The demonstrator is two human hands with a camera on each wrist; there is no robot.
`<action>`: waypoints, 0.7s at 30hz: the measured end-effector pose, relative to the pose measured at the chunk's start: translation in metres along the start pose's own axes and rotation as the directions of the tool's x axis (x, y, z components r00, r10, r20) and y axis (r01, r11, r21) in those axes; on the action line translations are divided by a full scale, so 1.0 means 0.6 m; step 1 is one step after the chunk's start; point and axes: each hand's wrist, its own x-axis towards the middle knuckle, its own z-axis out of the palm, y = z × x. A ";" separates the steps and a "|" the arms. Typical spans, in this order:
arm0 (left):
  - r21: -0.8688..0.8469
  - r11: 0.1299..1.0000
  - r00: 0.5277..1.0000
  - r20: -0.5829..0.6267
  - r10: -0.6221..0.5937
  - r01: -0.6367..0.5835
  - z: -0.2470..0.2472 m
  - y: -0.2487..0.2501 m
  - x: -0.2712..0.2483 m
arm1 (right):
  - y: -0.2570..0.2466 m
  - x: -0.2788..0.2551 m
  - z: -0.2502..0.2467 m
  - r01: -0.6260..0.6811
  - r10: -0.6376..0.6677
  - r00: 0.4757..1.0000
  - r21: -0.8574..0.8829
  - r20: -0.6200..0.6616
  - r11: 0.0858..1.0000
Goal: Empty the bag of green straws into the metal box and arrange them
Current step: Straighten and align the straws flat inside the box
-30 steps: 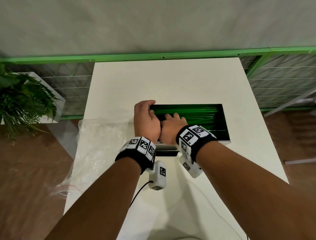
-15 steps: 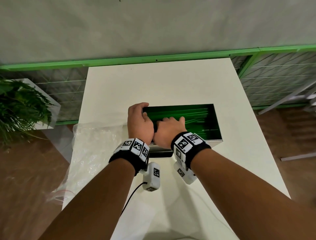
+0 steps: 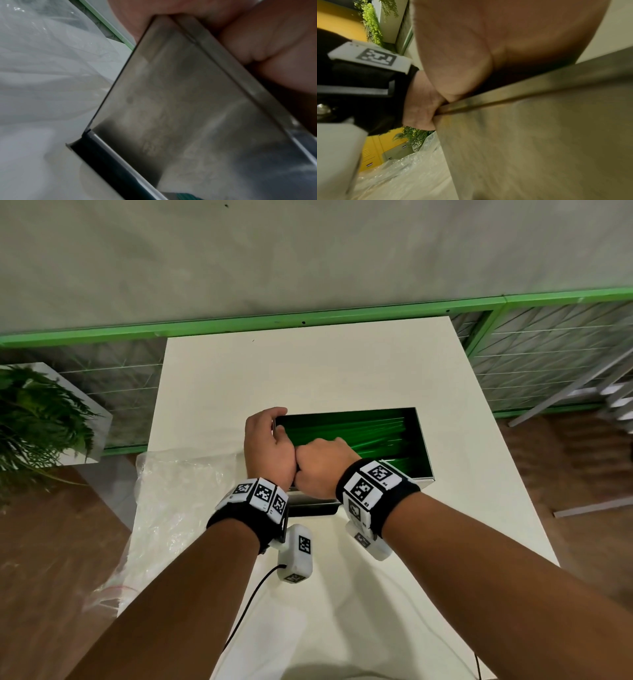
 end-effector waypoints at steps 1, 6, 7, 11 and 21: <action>-0.008 1.000 1.000 -0.002 -0.001 0.001 0.000 0.000 0.000 | 0.000 -0.001 0.000 0.007 -0.007 1.000 0.010 -0.005 1.000; -0.059 0.997 0.999 0.007 -0.043 0.044 0.000 0.002 0.000 | 0.001 -0.008 -0.004 0.041 -0.038 0.998 0.049 -0.058 0.998; -0.075 0.995 0.998 0.004 -0.059 0.059 0.000 0.003 0.001 | 0.002 -0.009 -0.005 0.045 -0.041 0.997 0.068 -0.069 0.997; -0.112 0.989 0.995 -0.015 -0.095 0.093 0.000 0.010 0.000 | 0.027 -0.008 -0.010 0.031 -0.002 0.993 0.242 -0.119 0.970; 0.020 1.000 1.000 0.017 -0.010 0.009 -0.003 0.012 -0.002 | 0.105 -0.008 -0.012 -0.060 0.053 0.994 0.074 0.099 0.995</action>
